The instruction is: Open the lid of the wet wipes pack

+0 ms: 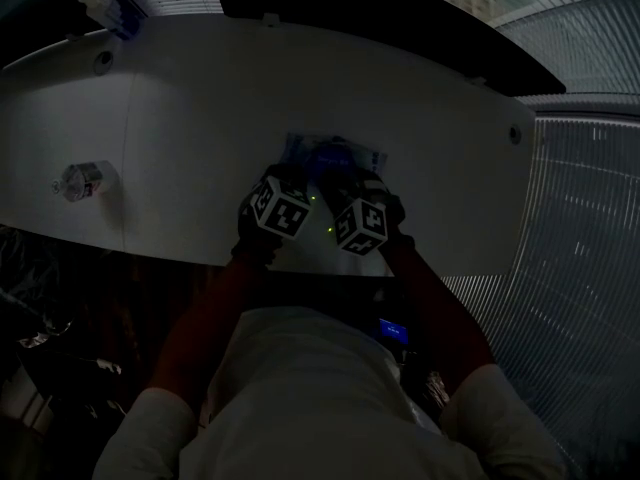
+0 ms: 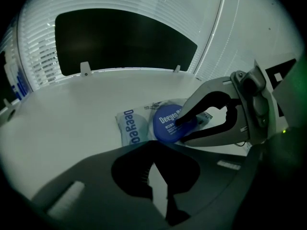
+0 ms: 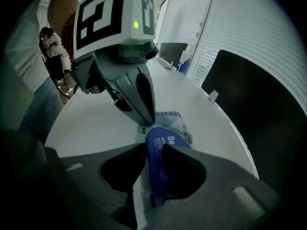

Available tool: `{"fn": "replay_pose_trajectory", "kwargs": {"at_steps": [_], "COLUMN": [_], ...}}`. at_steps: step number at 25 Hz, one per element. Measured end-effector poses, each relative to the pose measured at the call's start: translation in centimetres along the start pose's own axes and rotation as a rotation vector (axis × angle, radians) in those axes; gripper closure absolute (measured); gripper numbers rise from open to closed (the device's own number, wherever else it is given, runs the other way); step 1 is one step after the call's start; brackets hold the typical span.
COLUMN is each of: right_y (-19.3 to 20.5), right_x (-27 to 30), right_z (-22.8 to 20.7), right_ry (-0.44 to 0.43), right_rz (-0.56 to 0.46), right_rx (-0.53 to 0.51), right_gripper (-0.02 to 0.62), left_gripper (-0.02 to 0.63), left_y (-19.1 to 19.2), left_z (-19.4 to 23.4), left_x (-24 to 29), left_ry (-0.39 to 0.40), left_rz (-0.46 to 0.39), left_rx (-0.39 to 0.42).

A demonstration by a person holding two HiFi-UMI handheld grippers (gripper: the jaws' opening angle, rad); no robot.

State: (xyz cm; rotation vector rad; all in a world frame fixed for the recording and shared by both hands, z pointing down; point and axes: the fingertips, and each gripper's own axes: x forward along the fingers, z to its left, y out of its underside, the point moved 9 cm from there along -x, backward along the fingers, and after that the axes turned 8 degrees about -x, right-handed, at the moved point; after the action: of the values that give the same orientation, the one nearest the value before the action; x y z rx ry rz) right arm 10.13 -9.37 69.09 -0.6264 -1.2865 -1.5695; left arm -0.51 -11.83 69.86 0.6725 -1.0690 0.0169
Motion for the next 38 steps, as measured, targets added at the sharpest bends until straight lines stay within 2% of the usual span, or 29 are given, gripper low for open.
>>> {"fn": "replay_pose_trajectory", "kwargs": {"at_steps": [4, 10, 17, 30, 38], "right_y": [0.2, 0.0, -0.8, -1.3, -1.4], "right_x": [0.5, 0.5, -0.7, -1.4, -1.9], "right_z": [0.2, -0.3, -0.9, -1.6, -1.9], "right_ry": [0.008, -0.034, -0.027, -0.008, 0.006], "right_rz": [0.025, 0.046, -0.004, -0.042, -0.049], "right_rx": [-0.044, -0.017, 0.046, 0.087, 0.080], "right_gripper": [0.489, 0.502, 0.517, 0.528, 0.532], "left_gripper": [0.603, 0.603, 0.603, 0.604, 0.604], "left_y": [-0.1, -0.3, -0.5, -0.6, -0.5], "left_z": [0.0, 0.0, 0.0, -0.2, -0.1], "left_x": [0.2, 0.5, 0.4, 0.8, 0.9], "left_ry": [-0.001, 0.004, 0.029, 0.025, 0.028], "left_rz": [0.019, 0.055, 0.084, 0.116, 0.117], "left_rx": [0.014, 0.089, 0.117, 0.185, 0.186]}}
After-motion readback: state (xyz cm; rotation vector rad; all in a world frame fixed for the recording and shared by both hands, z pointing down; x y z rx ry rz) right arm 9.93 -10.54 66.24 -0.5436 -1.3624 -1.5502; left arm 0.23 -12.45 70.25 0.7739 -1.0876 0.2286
